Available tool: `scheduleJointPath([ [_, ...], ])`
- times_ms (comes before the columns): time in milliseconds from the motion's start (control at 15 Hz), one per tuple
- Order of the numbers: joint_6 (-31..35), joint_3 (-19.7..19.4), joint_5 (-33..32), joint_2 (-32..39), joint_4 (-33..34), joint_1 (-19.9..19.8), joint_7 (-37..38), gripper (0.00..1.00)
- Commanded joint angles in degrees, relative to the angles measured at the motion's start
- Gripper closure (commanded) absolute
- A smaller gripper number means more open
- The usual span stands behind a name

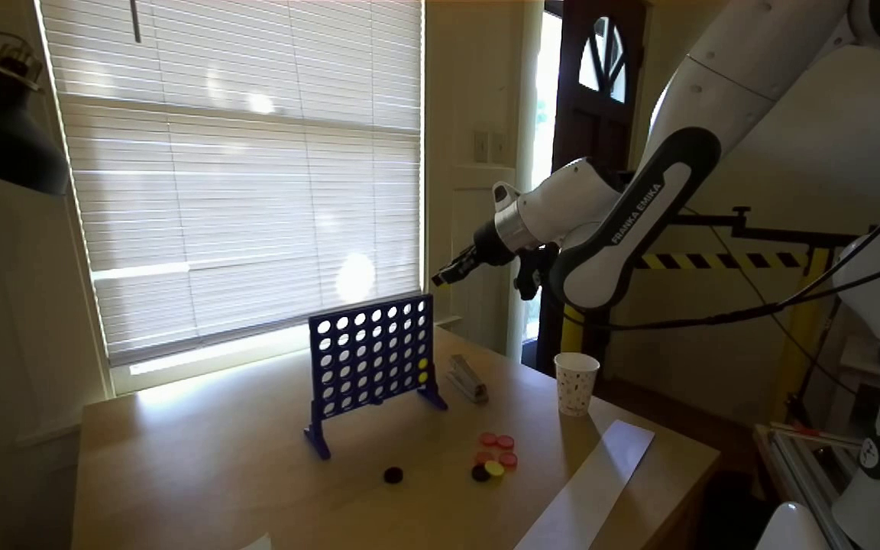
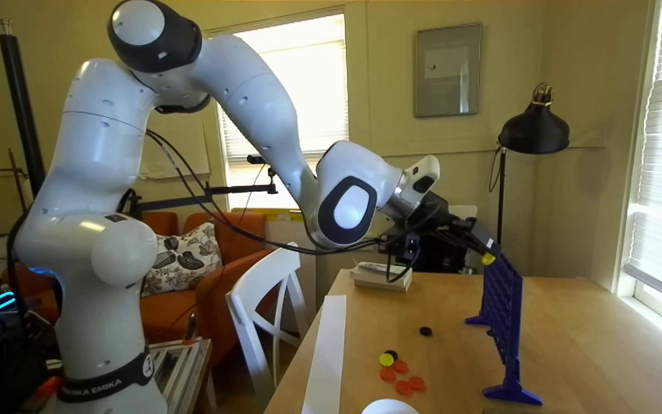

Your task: Put one yellow ring inside the blue game board on the right.

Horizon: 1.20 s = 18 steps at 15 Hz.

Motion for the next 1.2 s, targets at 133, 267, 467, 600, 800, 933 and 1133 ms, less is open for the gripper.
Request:
scheduleJointPath([
  [133,5.42,0.03,0.26,1.40,-1.03,-0.39,-0.02,0.91],
  [267,6.70,0.26,0.12,1.65,-1.19,-0.78,0.15,0.91],
  [467,5.25,0.07,0.00,1.11,-0.91,-0.47,0.00,0.66],
  [600,5.71,0.07,0.00,1.26,-1.25,-0.54,0.00,0.66],
  [800,5.79,0.07,0.00,1.36,-1.31,-0.55,0.01,0.66],
  [933,5.80,0.07,0.00,1.36,-1.31,-0.55,0.01,0.66],
  [1133,5.81,0.07,0.00,1.36,-1.31,-0.55,0.01,0.66],
])
